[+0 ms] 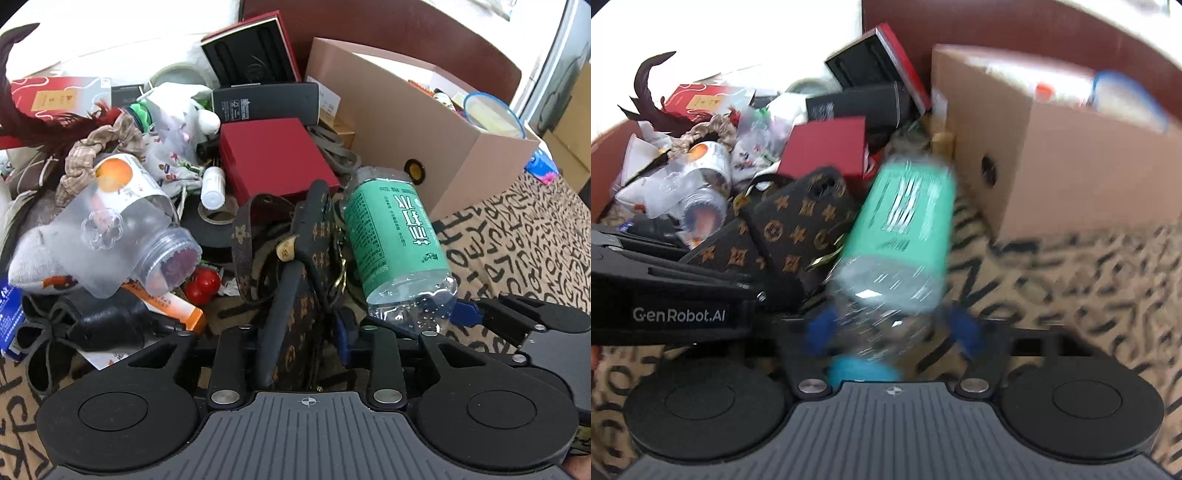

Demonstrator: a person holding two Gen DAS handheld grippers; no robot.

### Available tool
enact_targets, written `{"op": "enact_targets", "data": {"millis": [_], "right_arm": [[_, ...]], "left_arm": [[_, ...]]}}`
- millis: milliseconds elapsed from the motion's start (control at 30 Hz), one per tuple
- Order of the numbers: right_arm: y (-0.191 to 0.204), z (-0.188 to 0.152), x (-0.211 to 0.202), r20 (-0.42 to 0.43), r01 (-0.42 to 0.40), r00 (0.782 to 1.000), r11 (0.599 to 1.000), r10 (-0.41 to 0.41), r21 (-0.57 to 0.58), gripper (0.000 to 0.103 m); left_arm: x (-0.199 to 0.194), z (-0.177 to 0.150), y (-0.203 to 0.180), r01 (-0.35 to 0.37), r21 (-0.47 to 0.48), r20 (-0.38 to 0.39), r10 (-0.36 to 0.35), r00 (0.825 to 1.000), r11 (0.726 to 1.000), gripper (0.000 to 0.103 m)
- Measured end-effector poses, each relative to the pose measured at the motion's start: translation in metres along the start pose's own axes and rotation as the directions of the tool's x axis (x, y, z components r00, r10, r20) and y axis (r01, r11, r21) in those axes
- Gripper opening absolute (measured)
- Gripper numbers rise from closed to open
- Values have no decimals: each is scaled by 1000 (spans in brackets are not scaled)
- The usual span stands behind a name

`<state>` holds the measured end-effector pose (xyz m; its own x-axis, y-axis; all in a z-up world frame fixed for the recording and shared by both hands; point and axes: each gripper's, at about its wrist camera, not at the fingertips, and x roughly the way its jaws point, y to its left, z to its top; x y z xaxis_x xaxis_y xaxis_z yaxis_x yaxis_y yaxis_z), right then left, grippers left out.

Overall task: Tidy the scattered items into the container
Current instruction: 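Grasp the brown monogram bag strap with left tool while right tool grasps green-label bottle, then carry the bag and bottle with both tools over the cardboard box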

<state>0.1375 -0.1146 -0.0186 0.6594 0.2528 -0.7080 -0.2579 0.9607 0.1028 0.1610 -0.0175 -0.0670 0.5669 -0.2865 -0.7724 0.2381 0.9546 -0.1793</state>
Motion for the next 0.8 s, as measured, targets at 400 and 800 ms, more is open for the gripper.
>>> {"op": "enact_targets", "data": {"millis": [400,800], "right_arm": [[1,-23,-57,39,-53,998,998,54,-22,60],[-5,-19,-116,160,-53,985,998,58,-37,60]], "left_arm": [[-34,-31,-19,97,-78,16,-96,995,992,21],[-76,-24,-51,105,-16,100,-103,990,994,11]]}}
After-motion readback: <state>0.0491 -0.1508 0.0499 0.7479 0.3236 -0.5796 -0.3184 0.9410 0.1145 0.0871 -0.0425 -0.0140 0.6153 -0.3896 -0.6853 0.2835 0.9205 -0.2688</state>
